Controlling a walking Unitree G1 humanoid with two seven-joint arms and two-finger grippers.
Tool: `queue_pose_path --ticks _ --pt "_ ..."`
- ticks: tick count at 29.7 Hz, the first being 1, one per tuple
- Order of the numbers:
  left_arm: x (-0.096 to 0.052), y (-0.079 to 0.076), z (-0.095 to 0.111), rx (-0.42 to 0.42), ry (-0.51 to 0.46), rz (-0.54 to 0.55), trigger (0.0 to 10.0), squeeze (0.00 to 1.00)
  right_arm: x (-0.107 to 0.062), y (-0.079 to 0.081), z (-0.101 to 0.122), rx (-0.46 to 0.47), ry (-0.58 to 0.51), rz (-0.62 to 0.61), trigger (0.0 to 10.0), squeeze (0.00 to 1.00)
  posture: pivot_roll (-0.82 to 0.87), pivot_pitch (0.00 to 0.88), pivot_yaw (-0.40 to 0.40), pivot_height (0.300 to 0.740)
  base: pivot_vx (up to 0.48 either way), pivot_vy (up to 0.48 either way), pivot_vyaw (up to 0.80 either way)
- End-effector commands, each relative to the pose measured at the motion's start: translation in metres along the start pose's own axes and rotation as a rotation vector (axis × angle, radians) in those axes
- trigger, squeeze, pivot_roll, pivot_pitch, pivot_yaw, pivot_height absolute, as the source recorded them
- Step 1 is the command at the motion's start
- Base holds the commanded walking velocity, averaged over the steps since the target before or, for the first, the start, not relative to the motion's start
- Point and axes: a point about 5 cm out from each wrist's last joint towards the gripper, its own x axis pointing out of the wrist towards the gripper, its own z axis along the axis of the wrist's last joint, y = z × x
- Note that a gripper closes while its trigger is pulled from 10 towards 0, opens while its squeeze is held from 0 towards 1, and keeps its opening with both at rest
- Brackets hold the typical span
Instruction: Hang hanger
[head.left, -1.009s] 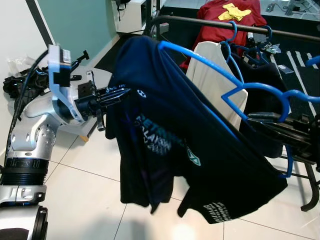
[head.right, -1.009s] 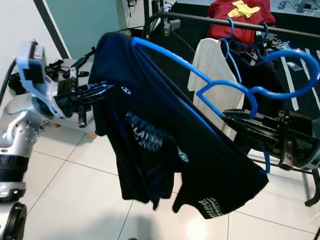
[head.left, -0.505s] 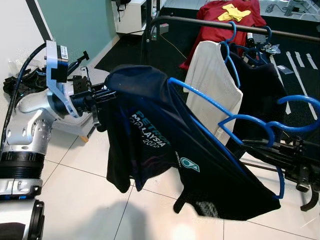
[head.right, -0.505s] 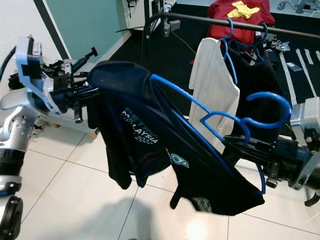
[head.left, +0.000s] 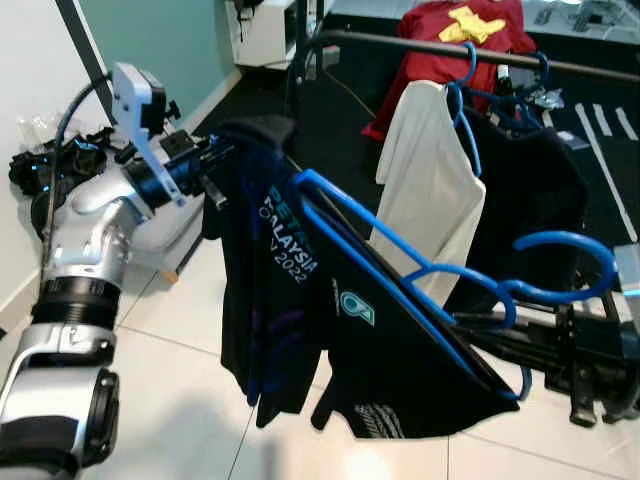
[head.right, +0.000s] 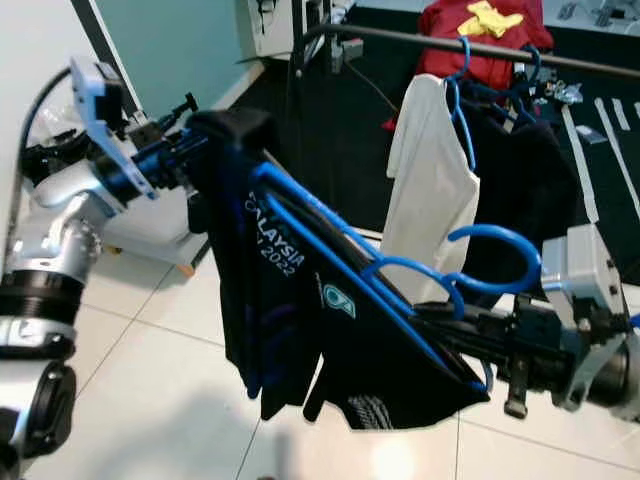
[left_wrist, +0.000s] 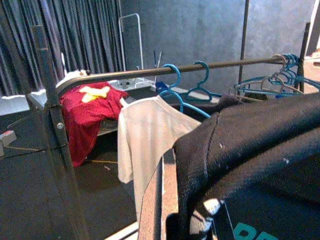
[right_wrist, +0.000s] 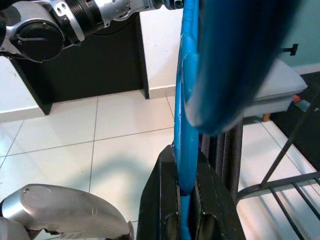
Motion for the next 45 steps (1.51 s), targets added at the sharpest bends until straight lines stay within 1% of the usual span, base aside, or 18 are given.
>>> queue_pose_path --ticks 1,2,4,6,8,15,16,17,18,19,20,22,28,30,36,40,42,45 --pt "-0.027 0.041 0.030 0.024 -0.137 0.333 9.6 0.00 -0.002 0.003 -0.018 0.091 0.090 0.022 10.0 0.00 -0.12 0.151 0.056 0.740 0.000 0.000 0.00" --pt "-0.032 0.047 0.024 0.003 -0.126 0.424 10.0 0.00 -0.004 0.001 -0.018 0.087 0.089 0.000 10.0 0.00 -0.12 0.151 0.059 0.740 0.000 0.000 0.00" --pt "-0.032 0.047 0.024 0.003 -0.126 0.424 10.0 0.00 -0.004 0.001 -0.018 0.087 0.089 0.000 10.0 0.00 -0.12 0.151 0.059 0.740 0.000 0.000 0.00" --pt "-0.046 0.059 0.009 -0.038 -0.055 0.593 10.0 0.00 -0.007 0.000 -0.016 0.076 0.071 -0.031 10.0 0.00 -0.12 0.151 0.060 0.740 0.000 0.000 0.00" --pt "-0.052 0.063 0.001 -0.052 -0.022 0.656 10.0 0.00 -0.008 -0.001 -0.013 0.067 0.059 -0.042 10.0 0.00 -0.12 0.151 0.061 0.740 0.000 0.000 0.00" --pt "-0.060 0.068 -0.005 -0.001 0.029 0.740 10.0 0.00 -0.011 -0.002 -0.018 0.066 0.129 -0.060 10.0 0.00 -0.12 0.155 0.059 0.740 0.000 0.000 0.00" --pt "-0.063 0.072 0.000 0.029 0.018 0.766 10.0 0.00 -0.014 -0.002 -0.030 0.074 0.245 -0.074 10.0 0.00 -0.12 0.157 0.057 0.740 0.000 0.000 0.00" --pt "-0.063 0.072 0.000 0.029 0.018 0.766 10.0 0.00 -0.014 -0.002 -0.030 0.074 0.245 -0.074 10.0 0.00 -0.12 0.157 0.057 0.740 0.000 0.000 0.00" --pt "-0.064 0.076 0.010 0.060 -0.008 0.786 10.0 0.00 -0.019 -0.003 -0.047 0.083 0.389 -0.100 10.0 0.00 -0.12 0.158 0.057 0.740 0.000 0.000 0.00" --pt "-0.064 0.076 0.010 0.060 -0.008 0.786 10.0 0.00 -0.019 -0.003 -0.047 0.083 0.389 -0.100 10.0 0.00 -0.12 0.158 0.057 0.740 0.000 0.000 0.00" --pt "-0.063 0.079 0.019 0.086 -0.033 0.795 10.0 0.00 -0.024 -0.004 -0.058 0.089 0.484 -0.120 10.0 0.00 -0.12 0.159 0.058 0.740 0.000 0.000 0.00" --pt "-0.063 0.082 0.027 0.110 -0.051 0.796 10.0 0.00 -0.028 -0.004 -0.064 0.089 0.554 -0.135 10.0 0.00 -0.12 0.160 0.060 0.740 0.000 0.000 0.00" --pt "-0.063 0.085 0.033 0.126 -0.061 0.795 10.0 0.00 -0.025 -0.002 -0.056 0.090 0.486 -0.124 10.0 0.00 -0.12 0.162 0.062 0.740 0.000 0.000 0.00" --pt "-0.062 0.082 0.021 0.104 -0.025 0.792 10.0 0.00 -0.017 0.003 -0.037 0.077 0.335 -0.068 10.0 0.00 -0.12 0.163 0.063 0.740 0.000 0.000 0.00" --pt "-0.061 0.079 0.011 0.084 0.003 0.791 10.0 0.00 -0.013 0.009 -0.026 0.068 0.261 -0.023 10.0 0.00 -0.12 0.164 0.064 0.740 0.000 0.000 0.00" --pt "-0.042 0.057 -0.020 0.001 0.067 0.700 10.0 0.00 -0.011 0.006 -0.025 0.026 0.245 -0.041 10.0 0.00 -0.12 0.165 0.066 0.740 0.000 0.000 0.00" --pt "-0.042 0.057 -0.020 0.001 0.067 0.700 10.0 0.00 -0.011 0.006 -0.025 0.026 0.245 -0.041 10.0 0.00 -0.12 0.165 0.066 0.740 0.000 0.000 0.00" --pt "-0.031 0.044 -0.035 -0.045 0.100 0.632 10.0 0.00 -0.009 0.005 -0.020 0.011 0.198 -0.045 10.0 0.00 -0.11 0.165 0.067 0.740 0.000 0.000 0.00"
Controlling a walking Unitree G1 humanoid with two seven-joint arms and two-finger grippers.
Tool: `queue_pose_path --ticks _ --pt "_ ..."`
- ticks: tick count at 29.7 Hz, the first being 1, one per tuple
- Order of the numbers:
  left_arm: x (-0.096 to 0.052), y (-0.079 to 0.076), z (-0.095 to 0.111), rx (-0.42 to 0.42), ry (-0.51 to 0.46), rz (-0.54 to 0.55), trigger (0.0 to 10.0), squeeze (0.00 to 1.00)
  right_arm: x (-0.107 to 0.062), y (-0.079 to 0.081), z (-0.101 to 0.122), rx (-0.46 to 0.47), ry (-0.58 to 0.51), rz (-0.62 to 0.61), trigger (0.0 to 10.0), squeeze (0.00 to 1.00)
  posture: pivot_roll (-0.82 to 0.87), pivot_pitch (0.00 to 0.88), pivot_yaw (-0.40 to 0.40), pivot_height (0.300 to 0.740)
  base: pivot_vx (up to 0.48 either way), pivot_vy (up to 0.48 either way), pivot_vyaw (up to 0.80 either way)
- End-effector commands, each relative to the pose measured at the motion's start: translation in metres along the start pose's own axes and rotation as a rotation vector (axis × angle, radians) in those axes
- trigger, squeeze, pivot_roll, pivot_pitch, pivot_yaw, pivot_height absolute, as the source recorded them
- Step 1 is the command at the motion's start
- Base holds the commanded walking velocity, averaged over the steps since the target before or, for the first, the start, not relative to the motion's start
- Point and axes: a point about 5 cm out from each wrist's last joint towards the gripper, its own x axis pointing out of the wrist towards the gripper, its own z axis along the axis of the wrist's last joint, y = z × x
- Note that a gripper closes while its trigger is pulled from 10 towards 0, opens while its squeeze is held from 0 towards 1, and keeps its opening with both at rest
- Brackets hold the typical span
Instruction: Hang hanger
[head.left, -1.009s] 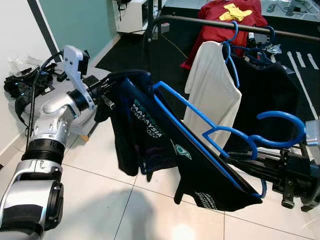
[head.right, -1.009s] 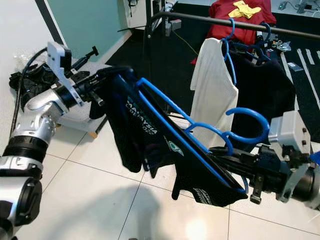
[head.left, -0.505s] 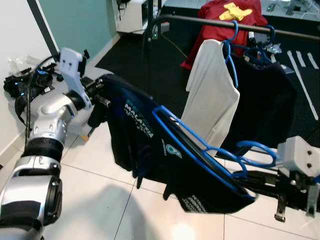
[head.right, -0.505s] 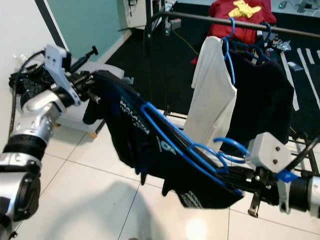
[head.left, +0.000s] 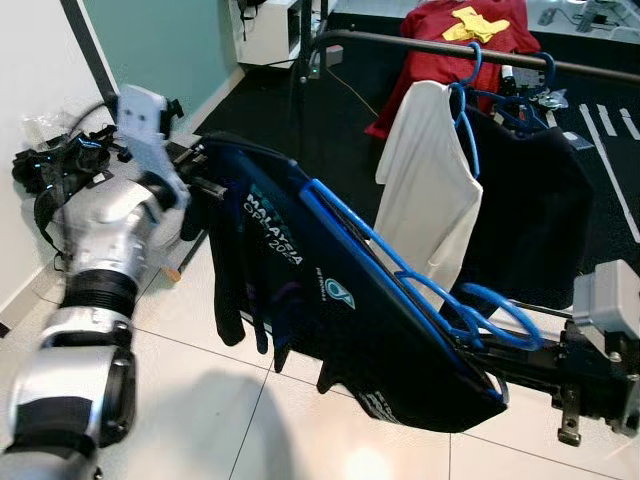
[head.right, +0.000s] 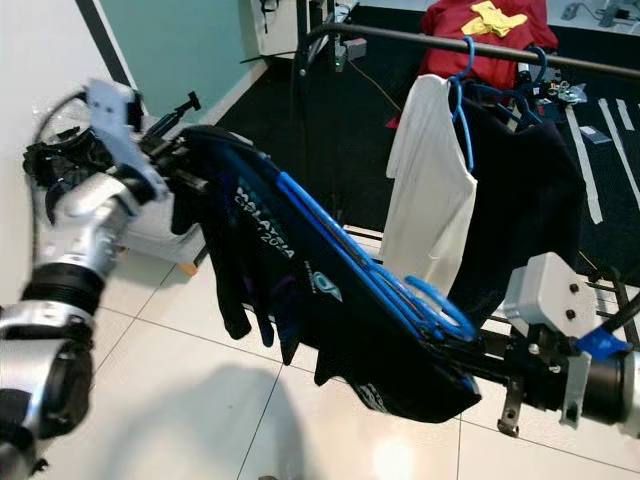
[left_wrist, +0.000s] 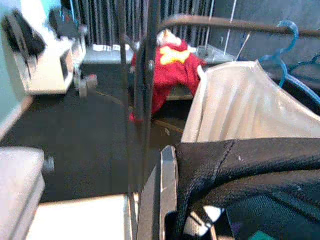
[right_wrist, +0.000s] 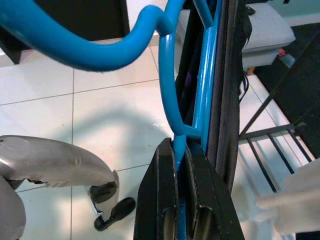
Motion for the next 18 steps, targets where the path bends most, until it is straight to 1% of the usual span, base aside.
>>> queue_pose_path --ticks 1,2,3,4,5,6,7,8,9,10,11,13,14,15,16,18 --pt "-0.013 0.026 0.000 -0.045 -0.003 0.188 10.0 0.00 -0.002 -0.001 -0.002 0.036 -0.024 -0.006 10.0 0.00 -0.11 0.166 0.068 0.740 0.000 0.000 0.00" --pt "-0.007 0.002 -0.010 -0.086 0.020 0.039 10.0 0.00 -0.004 -0.012 0.006 -0.006 -0.086 -0.085 10.0 0.00 -0.11 0.166 0.070 0.740 0.000 0.000 0.00" --pt "-0.005 -0.008 -0.010 -0.104 0.007 -0.026 10.0 0.00 -0.004 -0.017 0.005 -0.011 -0.079 -0.121 10.0 0.00 -0.11 0.166 0.069 0.740 0.000 0.000 0.00" --pt "-0.005 -0.008 -0.010 -0.104 0.007 -0.026 10.0 0.00 -0.004 -0.017 0.005 -0.011 -0.079 -0.121 10.0 0.00 -0.11 0.166 0.069 0.740 0.000 0.000 0.00" --pt "-0.004 -0.013 -0.009 -0.115 -0.005 -0.063 10.0 0.00 -0.004 -0.020 0.004 -0.009 -0.070 -0.140 10.0 0.00 -0.11 0.166 0.069 0.740 0.000 0.000 0.00" --pt "-0.004 -0.013 -0.009 -0.115 -0.005 -0.063 10.0 0.00 -0.004 -0.020 0.004 -0.009 -0.070 -0.140 10.0 0.00 -0.11 0.166 0.069 0.740 0.000 0.000 0.00" --pt "-0.002 -0.020 -0.006 -0.131 -0.035 -0.117 10.0 0.00 -0.003 -0.022 0.000 -0.011 -0.039 -0.158 10.0 0.00 -0.11 0.166 0.069 0.740 0.000 0.000 0.00" --pt "-0.002 -0.020 -0.006 -0.131 -0.035 -0.117 10.0 0.00 -0.003 -0.022 0.000 -0.011 -0.039 -0.158 10.0 0.00 -0.11 0.166 0.069 0.740 0.000 0.000 0.00" --pt "-0.002 -0.029 0.002 -0.157 -0.084 -0.199 10.0 0.00 -0.002 -0.025 -0.004 -0.009 -0.022 -0.180 10.0 0.00 -0.11 0.167 0.068 0.740 0.000 0.000 0.00" --pt "-0.002 -0.029 0.002 -0.157 -0.084 -0.199 10.0 0.00 -0.002 -0.025 -0.004 -0.009 -0.022 -0.180 10.0 0.00 -0.11 0.167 0.068 0.740 0.000 0.000 0.00" --pt "-0.002 -0.036 0.010 -0.197 -0.135 -0.275 10.0 0.00 -0.001 -0.027 -0.006 0.000 -0.036 -0.199 10.0 0.00 -0.11 0.167 0.068 0.740 0.000 0.000 0.00" --pt "-0.002 -0.036 0.010 -0.197 -0.135 -0.275 10.0 0.00 -0.001 -0.027 -0.006 0.000 -0.036 -0.199 10.0 0.00 -0.11 0.167 0.068 0.740 0.000 0.000 0.00" --pt "-0.004 -0.040 0.019 -0.227 -0.182 -0.341 10.0 0.00 0.001 -0.029 -0.006 0.019 -0.073 -0.217 10.0 0.00 -0.11 0.167 0.068 0.740 0.000 0.000 0.00" --pt "-0.004 -0.040 0.019 -0.227 -0.182 -0.341 10.0 0.00 0.001 -0.029 -0.006 0.019 -0.073 -0.217 10.0 0.00 -0.11 0.167 0.068 0.740 0.000 0.000 0.00" --pt "-0.005 -0.035 0.029 -0.243 -0.230 -0.337 10.0 0.00 0.003 -0.028 -0.013 0.053 -0.061 -0.207 10.0 0.00 -0.10 0.167 0.071 0.740 0.000 0.000 0.00" --pt "-0.005 -0.035 0.029 -0.243 -0.230 -0.337 10.0 0.00 0.003 -0.028 -0.013 0.053 -0.061 -0.207 10.0 0.00 -0.10 0.167 0.071 0.740 0.000 0.000 0.00"
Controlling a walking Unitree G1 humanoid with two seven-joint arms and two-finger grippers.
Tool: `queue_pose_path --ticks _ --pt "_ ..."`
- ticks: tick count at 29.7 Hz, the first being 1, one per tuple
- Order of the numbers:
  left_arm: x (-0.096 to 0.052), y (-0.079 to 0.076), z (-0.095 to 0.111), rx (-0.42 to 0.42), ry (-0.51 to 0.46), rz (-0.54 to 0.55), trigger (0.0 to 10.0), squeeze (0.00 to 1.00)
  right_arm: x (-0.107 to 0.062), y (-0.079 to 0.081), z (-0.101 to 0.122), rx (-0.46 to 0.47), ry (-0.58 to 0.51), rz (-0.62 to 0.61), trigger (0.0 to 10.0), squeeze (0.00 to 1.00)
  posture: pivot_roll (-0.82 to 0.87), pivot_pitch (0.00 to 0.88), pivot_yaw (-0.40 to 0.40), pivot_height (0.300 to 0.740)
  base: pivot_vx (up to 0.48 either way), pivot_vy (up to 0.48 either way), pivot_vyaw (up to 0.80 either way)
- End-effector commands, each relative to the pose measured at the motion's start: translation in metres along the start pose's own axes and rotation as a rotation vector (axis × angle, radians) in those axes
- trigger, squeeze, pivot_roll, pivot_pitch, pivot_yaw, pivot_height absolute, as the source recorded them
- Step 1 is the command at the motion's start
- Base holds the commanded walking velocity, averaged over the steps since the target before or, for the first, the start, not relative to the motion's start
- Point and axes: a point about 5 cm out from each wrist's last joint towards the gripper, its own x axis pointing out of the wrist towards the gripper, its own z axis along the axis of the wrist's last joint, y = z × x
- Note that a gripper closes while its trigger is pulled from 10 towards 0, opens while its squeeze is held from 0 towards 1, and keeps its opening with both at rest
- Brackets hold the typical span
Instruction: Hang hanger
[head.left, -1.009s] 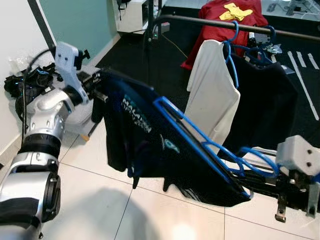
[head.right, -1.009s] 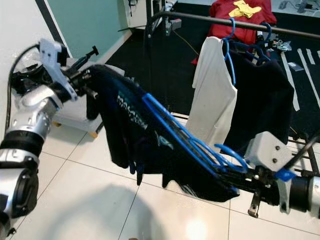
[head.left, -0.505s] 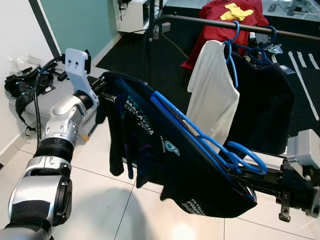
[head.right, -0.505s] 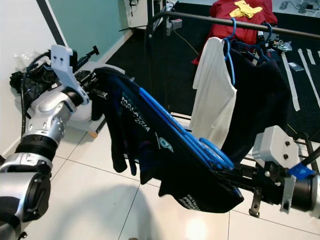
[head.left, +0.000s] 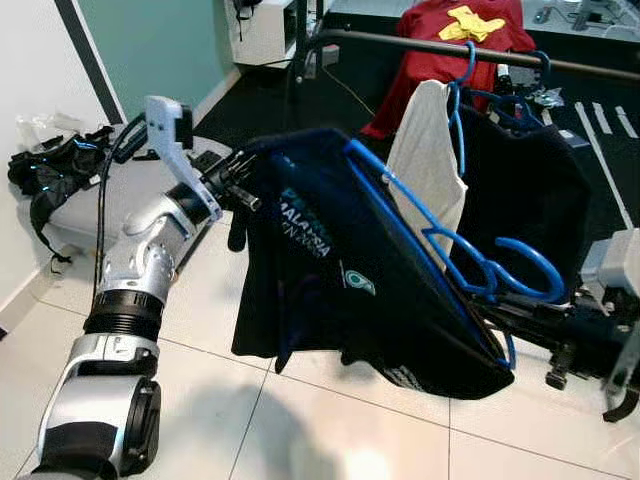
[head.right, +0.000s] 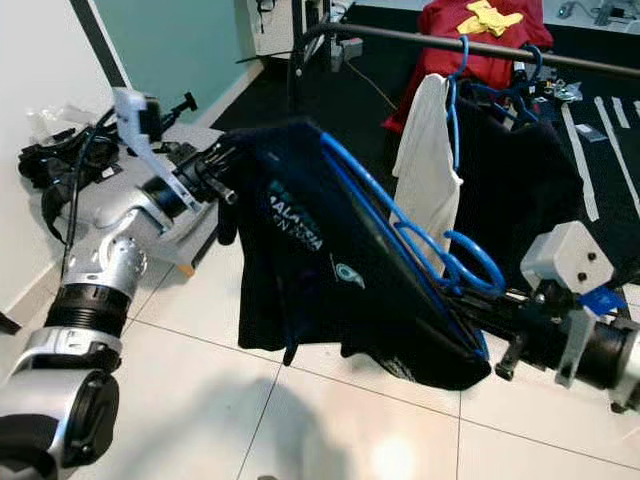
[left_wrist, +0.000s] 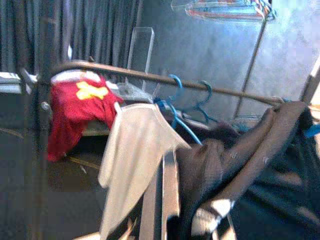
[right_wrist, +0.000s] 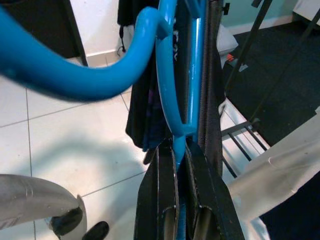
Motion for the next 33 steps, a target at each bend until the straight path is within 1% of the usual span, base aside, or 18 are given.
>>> queue_pose_path --ticks 1,3,5,6,7,8,9,11,13,14,15,16,19,22,26,28,31,33 --pt "-0.005 0.004 0.011 -0.004 -0.051 0.010 10.0 0.00 0.000 0.000 -0.007 0.026 0.019 -0.006 10.0 0.00 -0.10 0.167 0.071 0.740 0.000 0.000 0.00" --pt "-0.011 0.025 0.038 0.042 -0.138 0.135 10.0 0.00 -0.002 0.016 -0.033 0.093 0.171 0.083 10.0 0.00 -0.11 0.169 0.070 0.740 0.000 0.000 0.00" --pt "-0.011 0.025 0.038 0.042 -0.138 0.135 10.0 0.00 -0.002 0.016 -0.033 0.093 0.171 0.083 10.0 0.00 -0.11 0.169 0.070 0.740 0.000 0.000 0.00" --pt "-0.015 0.036 0.050 0.071 -0.175 0.207 10.0 0.00 -0.006 0.023 -0.045 0.128 0.259 0.122 10.0 0.00 -0.11 0.169 0.070 0.740 0.000 0.000 0.00" --pt "-0.015 0.036 0.050 0.071 -0.175 0.207 10.0 0.00 -0.006 0.023 -0.045 0.128 0.259 0.122 10.0 0.00 -0.11 0.169 0.070 0.740 0.000 0.000 0.00" --pt "-0.019 0.043 0.065 0.093 -0.227 0.249 10.0 0.00 -0.010 0.028 -0.060 0.154 0.374 0.132 10.0 0.00 -0.11 0.171 0.070 0.740 0.000 0.000 0.00" --pt "-0.020 0.042 0.075 0.093 -0.264 0.230 10.0 0.00 -0.013 0.029 -0.070 0.164 0.440 0.121 10.0 0.00 -0.11 0.171 0.070 0.740 0.000 0.000 0.00" --pt "-0.019 0.040 0.079 0.091 -0.284 0.205 10.0 0.00 -0.014 0.028 -0.075 0.165 0.475 0.110 10.0 0.00 -0.11 0.171 0.070 0.740 0.000 0.000 0.00" --pt "-0.011 0.014 0.074 0.053 -0.264 0.009 10.0 0.00 -0.009 0.026 -0.073 0.154 0.440 0.095 10.0 0.00 -0.11 0.170 0.069 0.740 0.000 0.000 0.00" --pt "-0.011 0.014 0.074 0.053 -0.264 0.009 10.0 0.00 -0.009 0.026 -0.073 0.154 0.440 0.095 10.0 0.00 -0.11 0.170 0.069 0.740 0.000 0.000 0.00" --pt "-0.008 -0.002 0.067 0.051 -0.235 -0.105 10.0 0.00 -0.005 0.025 -0.068 0.146 0.398 0.091 10.0 0.00 -0.11 0.170 0.069 0.740 0.000 0.000 0.00" --pt "-0.008 -0.035 0.051 0.028 -0.158 -0.340 10.0 0.00 0.003 0.017 -0.056 0.117 0.294 0.047 10.0 0.00 -0.11 0.169 0.069 0.740 0.000 0.000 0.00" --pt "-0.009 -0.045 0.045 0.014 -0.132 -0.405 10.0 0.00 0.006 0.013 -0.052 0.099 0.262 0.022 10.0 0.00 -0.11 0.169 0.069 0.740 0.000 0.000 0.00" --pt "-0.009 -0.072 0.022 0.033 -0.016 -0.564 10.0 0.00 0.011 0.001 -0.038 0.061 0.159 -0.045 10.0 0.00 -0.11 0.164 0.067 0.740 0.000 0.000 0.00" --pt "-0.010 -0.085 0.007 0.050 0.057 -0.635 10.0 0.00 0.014 0.002 -0.024 0.053 0.058 -0.032 10.0 0.00 -0.11 0.163 0.067 0.740 0.000 0.000 0.00" --pt "-0.010 -0.091 0.001 0.029 0.072 -0.645 10.0 0.00 0.017 0.010 -0.010 0.071 -0.050 0.037 10.0 0.00 -0.11 0.163 0.070 0.740 0.000 0.000 0.00" --pt "-0.011 -0.093 0.000 0.022 0.073 -0.644 10.0 0.00 0.017 0.013 -0.007 0.079 -0.079 0.062 10.0 0.00 -0.11 0.163 0.070 0.740 0.000 0.000 0.00" --pt "-0.007 -0.092 -0.002 0.023 0.072 -0.598 10.0 0.00 0.017 0.019 -0.007 0.089 -0.079 0.107 10.0 0.00 -0.11 0.164 0.071 0.740 0.000 0.000 0.00"
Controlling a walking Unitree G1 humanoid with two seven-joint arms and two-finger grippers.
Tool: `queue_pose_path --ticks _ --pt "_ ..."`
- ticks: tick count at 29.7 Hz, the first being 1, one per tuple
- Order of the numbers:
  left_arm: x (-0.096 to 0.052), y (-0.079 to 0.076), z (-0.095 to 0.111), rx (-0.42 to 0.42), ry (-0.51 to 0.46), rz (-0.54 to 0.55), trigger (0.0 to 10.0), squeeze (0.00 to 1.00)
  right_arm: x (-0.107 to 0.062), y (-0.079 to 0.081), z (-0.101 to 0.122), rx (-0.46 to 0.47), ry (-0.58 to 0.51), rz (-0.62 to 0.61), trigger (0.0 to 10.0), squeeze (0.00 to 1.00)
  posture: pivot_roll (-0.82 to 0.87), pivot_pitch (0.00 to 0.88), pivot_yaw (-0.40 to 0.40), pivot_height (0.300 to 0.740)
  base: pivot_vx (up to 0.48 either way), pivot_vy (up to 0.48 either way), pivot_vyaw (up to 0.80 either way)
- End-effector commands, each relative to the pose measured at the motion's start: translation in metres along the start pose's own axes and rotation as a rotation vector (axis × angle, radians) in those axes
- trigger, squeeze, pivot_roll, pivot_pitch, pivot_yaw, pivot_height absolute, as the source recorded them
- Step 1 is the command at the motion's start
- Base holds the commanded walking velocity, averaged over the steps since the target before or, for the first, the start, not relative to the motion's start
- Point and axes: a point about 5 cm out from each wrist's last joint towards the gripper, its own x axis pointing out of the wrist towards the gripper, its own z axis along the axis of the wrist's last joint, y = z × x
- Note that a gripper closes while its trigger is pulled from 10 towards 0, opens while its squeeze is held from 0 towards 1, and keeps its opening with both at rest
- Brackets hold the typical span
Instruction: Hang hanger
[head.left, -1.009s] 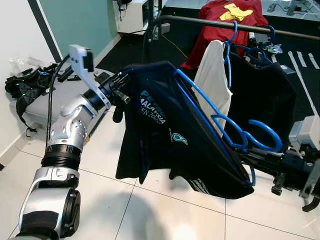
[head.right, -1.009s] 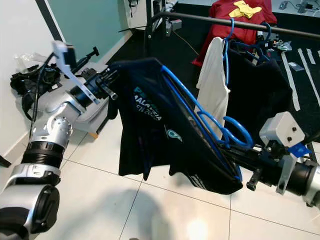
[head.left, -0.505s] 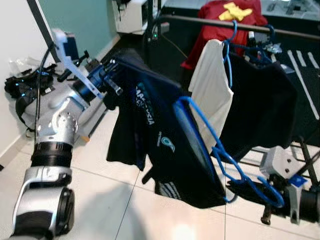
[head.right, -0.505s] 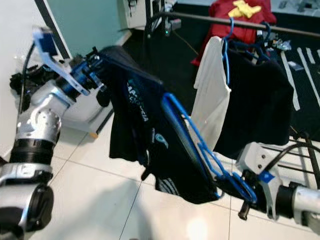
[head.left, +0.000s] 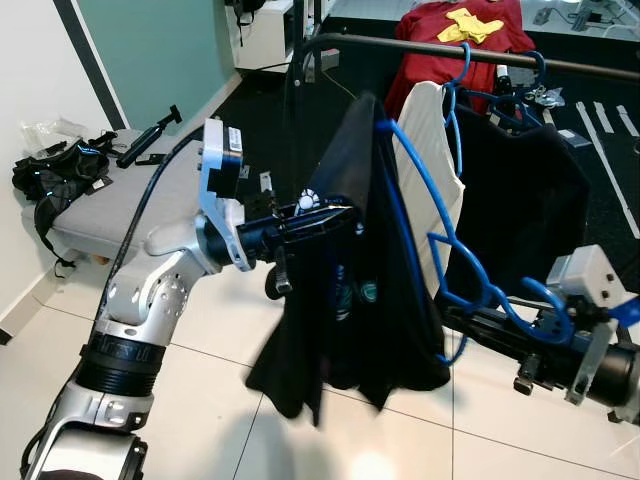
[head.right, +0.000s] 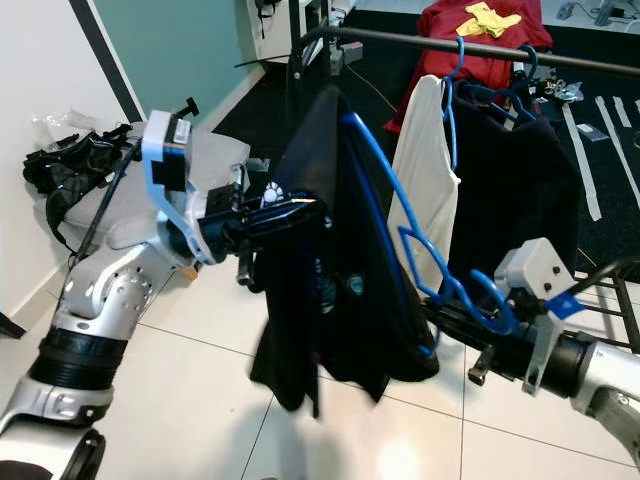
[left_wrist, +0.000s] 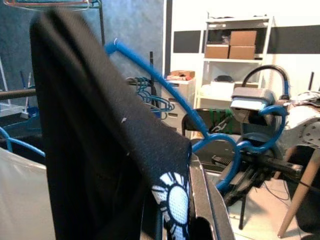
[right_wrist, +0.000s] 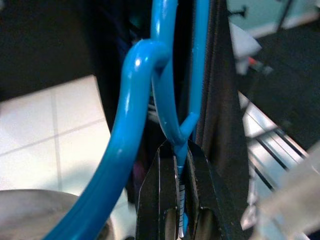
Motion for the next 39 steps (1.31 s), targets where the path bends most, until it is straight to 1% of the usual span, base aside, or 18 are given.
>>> queue_pose_path --ticks 1,2,4,5,6,7,8,10,14,15,18,19,21,22,26,37,38,39 --pt "0.000 0.002 -0.003 0.009 0.020 0.044 10.0 0.00 -0.001 0.006 0.002 -0.004 -0.012 0.035 10.0 0.00 -0.11 0.164 0.071 0.740 0.000 0.000 0.00" --pt "0.000 0.002 -0.003 0.009 0.020 0.044 10.0 0.00 -0.001 0.006 0.002 -0.004 -0.012 0.035 10.0 0.00 -0.11 0.164 0.071 0.740 0.000 0.000 0.00" --pt "-0.002 0.018 -0.006 0.037 0.034 0.194 10.0 0.00 0.000 0.004 -0.003 -0.003 0.023 0.022 10.0 0.00 -0.11 0.166 0.071 0.740 0.000 0.000 0.00" --pt "-0.002 0.018 -0.006 0.037 0.034 0.194 10.0 0.00 0.000 0.004 -0.003 -0.003 0.023 0.022 10.0 0.00 -0.11 0.166 0.071 0.740 0.000 0.000 0.00" --pt "-0.005 0.027 -0.007 0.048 0.042 0.267 10.0 0.00 0.000 0.003 -0.004 -0.002 0.030 0.019 10.0 0.00 -0.11 0.166 0.071 0.740 0.000 0.000 0.00" --pt "-0.010 0.037 -0.008 0.064 0.064 0.356 10.0 0.00 0.000 0.003 -0.004 0.000 0.033 0.022 10.0 0.00 -0.11 0.166 0.072 0.740 0.000 0.000 0.00" --pt "-0.010 0.037 -0.008 0.064 0.064 0.356 10.0 0.00 0.000 0.003 -0.004 0.000 0.033 0.022 10.0 0.00 -0.11 0.166 0.072 0.740 0.000 0.000 0.00" --pt "-0.024 0.052 -0.012 0.130 0.144 0.477 10.0 0.00 -0.002 0.004 -0.003 0.005 0.025 0.029 10.0 0.00 -0.11 0.167 0.072 0.740 0.000 0.000 0.00" --pt "-0.031 0.056 -0.014 0.166 0.189 0.518 10.0 0.00 -0.003 0.004 -0.001 0.012 0.010 0.033 10.0 0.00 -0.11 0.167 0.072 0.740 0.000 0.000 0.00" --pt "-0.039 0.060 -0.013 0.191 0.214 0.552 10.0 1.00 -0.004 0.005 0.000 0.021 -0.003 0.040 10.0 0.00 -0.11 0.168 0.073 0.740 0.000 0.000 0.00" --pt "-0.048 0.064 -0.008 0.209 0.227 0.577 10.0 1.00 -0.007 0.006 0.002 0.029 -0.014 0.046 10.0 0.00 -0.12 0.170 0.073 0.740 0.000 0.000 0.00" --pt "-0.057 0.065 -0.001 0.215 0.227 0.567 10.0 1.00 -0.011 0.006 0.003 0.033 -0.019 0.049 10.0 0.00 -0.12 0.171 0.073 0.740 0.000 0.000 0.00" --pt "-0.057 0.065 -0.001 0.215 0.227 0.567 10.0 1.00 -0.011 0.006 0.003 0.033 -0.019 0.049 10.0 0.00 -0.12 0.171 0.073 0.740 0.000 0.000 0.00" --pt "-0.063 0.064 0.005 0.219 0.220 0.534 10.0 1.00 -0.014 0.006 0.004 0.034 -0.021 0.049 10.0 0.00 -0.12 0.171 0.074 0.740 0.000 0.000 0.00" --pt "-0.070 0.039 0.017 0.146 0.200 0.229 10.0 1.00 -0.021 0.004 0.007 0.030 -0.019 0.042 10.0 0.00 -0.12 0.171 0.074 0.740 0.000 0.000 0.00" --pt "-0.065 0.043 0.029 0.147 0.086 0.233 10.0 1.00 -0.023 0.006 0.011 0.047 -0.044 0.072 10.0 0.00 -0.12 0.168 0.075 0.740 0.000 0.000 0.00" --pt "-0.064 0.044 0.029 0.146 0.068 0.235 10.0 0.26 -0.025 0.007 0.013 0.047 -0.047 0.083 10.0 0.00 -0.12 0.168 0.075 0.740 0.000 0.000 0.00" --pt "-0.064 0.044 0.030 0.147 0.062 0.236 10.0 0.26 -0.026 0.007 0.014 0.047 -0.049 0.088 10.0 0.00 -0.12 0.168 0.075 0.740 0.000 0.000 0.00"
